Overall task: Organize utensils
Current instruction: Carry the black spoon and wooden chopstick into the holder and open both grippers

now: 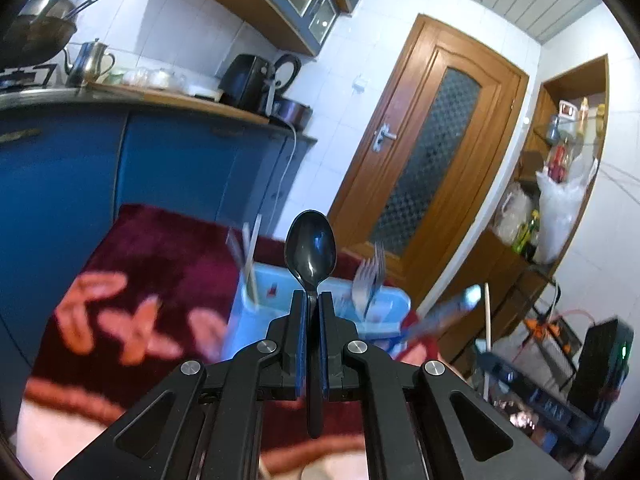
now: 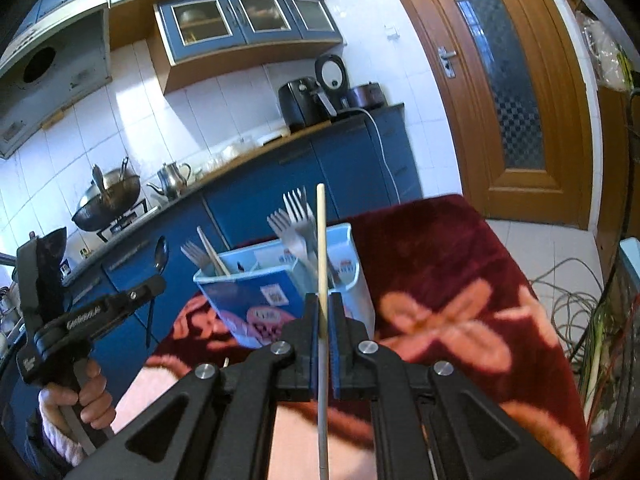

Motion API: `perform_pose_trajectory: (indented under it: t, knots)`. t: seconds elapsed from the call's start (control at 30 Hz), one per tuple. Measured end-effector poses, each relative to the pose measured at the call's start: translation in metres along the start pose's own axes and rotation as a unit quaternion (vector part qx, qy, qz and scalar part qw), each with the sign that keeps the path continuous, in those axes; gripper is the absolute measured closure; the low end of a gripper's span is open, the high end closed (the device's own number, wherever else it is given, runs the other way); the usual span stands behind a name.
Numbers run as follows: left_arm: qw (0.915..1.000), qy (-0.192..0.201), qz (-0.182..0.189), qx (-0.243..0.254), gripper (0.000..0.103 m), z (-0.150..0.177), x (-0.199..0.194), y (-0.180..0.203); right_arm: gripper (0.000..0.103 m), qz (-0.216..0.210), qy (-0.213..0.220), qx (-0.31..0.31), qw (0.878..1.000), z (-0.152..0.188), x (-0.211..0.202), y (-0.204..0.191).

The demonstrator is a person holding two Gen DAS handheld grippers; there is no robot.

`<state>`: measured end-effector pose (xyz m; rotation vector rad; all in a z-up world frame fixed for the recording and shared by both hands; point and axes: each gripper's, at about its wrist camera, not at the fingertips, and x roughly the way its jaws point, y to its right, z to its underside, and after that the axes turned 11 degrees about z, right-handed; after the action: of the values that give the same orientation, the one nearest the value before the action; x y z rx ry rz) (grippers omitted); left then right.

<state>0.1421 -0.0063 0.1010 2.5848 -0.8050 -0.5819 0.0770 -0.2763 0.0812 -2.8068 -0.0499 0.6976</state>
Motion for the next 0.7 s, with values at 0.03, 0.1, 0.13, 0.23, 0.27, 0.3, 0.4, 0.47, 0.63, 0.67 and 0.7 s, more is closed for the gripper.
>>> perform_pose_trajectory:
  t: [0.03,0.1,0.13,0.23,0.27,0.3,0.4,0.47,0.63,0.67,0.7]
  knots:
    - [1.0000,0.006,0.001,0.001,0.098,-0.005,0.004,0.000,0.097,-0.001,0.004,0.000,1.000,-0.002,0.001,0.001]
    - [0.9999,0.015,0.000,0.006,0.098,-0.013,0.014,0.002,0.097,-0.005,0.014,0.000,1.000,-0.005,0.003,0.002]
    - [0.9998,0.020,0.001,0.009,0.098,-0.017,0.019,0.002,0.097,-0.005,0.018,-0.001,1.000,-0.005,0.004,0.003]
    - [0.9991,0.038,-0.003,0.019,0.098,-0.021,0.032,0.005,0.097,-0.006,0.029,-0.003,1.000,-0.007,0.006,0.005]
    - [0.9988,0.044,-0.005,0.023,0.098,-0.021,0.037,0.006,0.097,-0.007,0.032,-0.003,0.999,-0.007,0.007,0.006]
    - [0.9984,0.050,-0.007,0.026,0.098,-0.021,0.041,0.006,0.097,-0.007,0.034,-0.001,0.999,-0.007,0.008,0.007]
    - [0.9968,0.069,-0.020,0.036,0.098,-0.019,0.051,0.005,0.097,-0.008,0.035,0.002,0.999,-0.007,0.010,0.011]
    - [0.9955,0.077,-0.032,0.043,0.098,-0.016,0.058,0.004,0.097,-0.008,0.036,0.005,0.999,-0.006,0.012,0.015]
    - [0.9937,0.075,-0.058,0.059,0.098,-0.003,0.071,-0.005,0.097,-0.010,0.033,0.013,0.999,-0.005,0.017,0.022]
    - [0.9934,0.073,-0.062,0.063,0.098,0.000,0.072,-0.006,0.097,-0.011,0.032,0.015,0.999,-0.004,0.017,0.023]
    - [0.9932,0.070,-0.064,0.068,0.098,0.003,0.073,-0.006,0.097,-0.011,0.032,0.015,0.999,-0.005,0.018,0.023]
